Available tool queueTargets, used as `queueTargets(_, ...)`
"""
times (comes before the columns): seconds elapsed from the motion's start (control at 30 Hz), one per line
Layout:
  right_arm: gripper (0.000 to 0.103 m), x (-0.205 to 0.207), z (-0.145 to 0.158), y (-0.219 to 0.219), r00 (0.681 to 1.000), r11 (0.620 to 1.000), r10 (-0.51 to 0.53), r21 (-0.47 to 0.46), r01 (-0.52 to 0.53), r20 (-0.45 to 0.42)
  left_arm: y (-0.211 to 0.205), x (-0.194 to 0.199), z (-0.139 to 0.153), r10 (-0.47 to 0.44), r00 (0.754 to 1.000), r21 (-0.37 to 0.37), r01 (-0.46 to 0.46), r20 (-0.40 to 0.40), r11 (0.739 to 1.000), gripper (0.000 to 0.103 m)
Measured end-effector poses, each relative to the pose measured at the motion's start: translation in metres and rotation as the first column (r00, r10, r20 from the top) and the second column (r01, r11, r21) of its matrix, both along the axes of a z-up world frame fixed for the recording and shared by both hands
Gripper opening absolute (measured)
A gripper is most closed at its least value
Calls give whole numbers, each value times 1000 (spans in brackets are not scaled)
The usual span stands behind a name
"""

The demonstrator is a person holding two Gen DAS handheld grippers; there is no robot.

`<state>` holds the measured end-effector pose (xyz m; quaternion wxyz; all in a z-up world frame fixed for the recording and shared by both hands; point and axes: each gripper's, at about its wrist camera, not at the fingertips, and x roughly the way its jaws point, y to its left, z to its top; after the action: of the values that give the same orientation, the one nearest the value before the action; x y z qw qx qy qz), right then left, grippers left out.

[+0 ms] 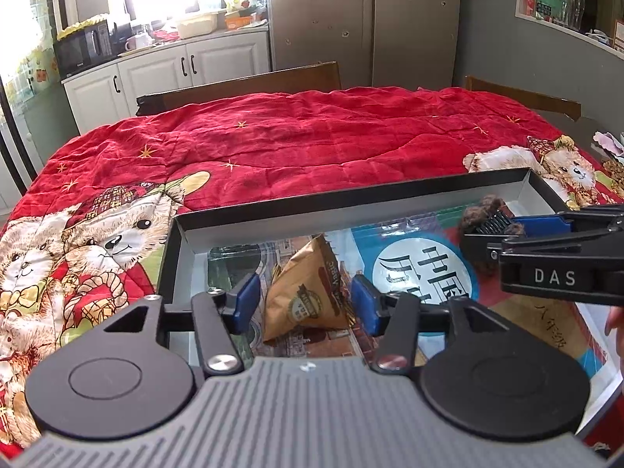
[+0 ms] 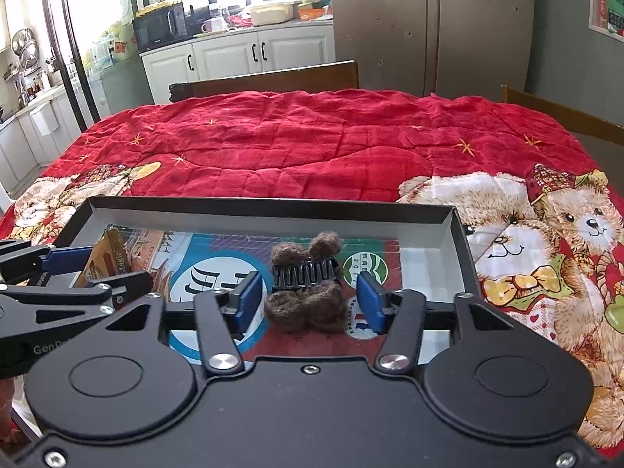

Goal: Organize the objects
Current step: 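Lower the paper packet into the box with left tool while right tool releases the pom-pom clip there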

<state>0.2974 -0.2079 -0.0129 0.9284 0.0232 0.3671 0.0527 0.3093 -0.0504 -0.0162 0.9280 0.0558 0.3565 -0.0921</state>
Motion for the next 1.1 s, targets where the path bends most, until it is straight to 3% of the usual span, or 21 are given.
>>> queueTargets(0.17,66,-5,4,3,999,1000,5,-16,-5,34,-1,-3,2,-6,1000,7,6,19,1000,77)
queueTargets(0.53,68,-18,12,5,992,999,3,-40,2,129,-2,-9,7,-13,997,16,12,80,1000,86)
queueTargets(0.7,71,-26,19,4,984,1000,-15,-1,15,179,-1,-16,14,-10,992,8,9,127,1000,88)
queueTargets(1.1,77,-64,60,11,965,1000,2,-12,1,261,0,-43,41,-27,980,-5,28,198,1000,92)
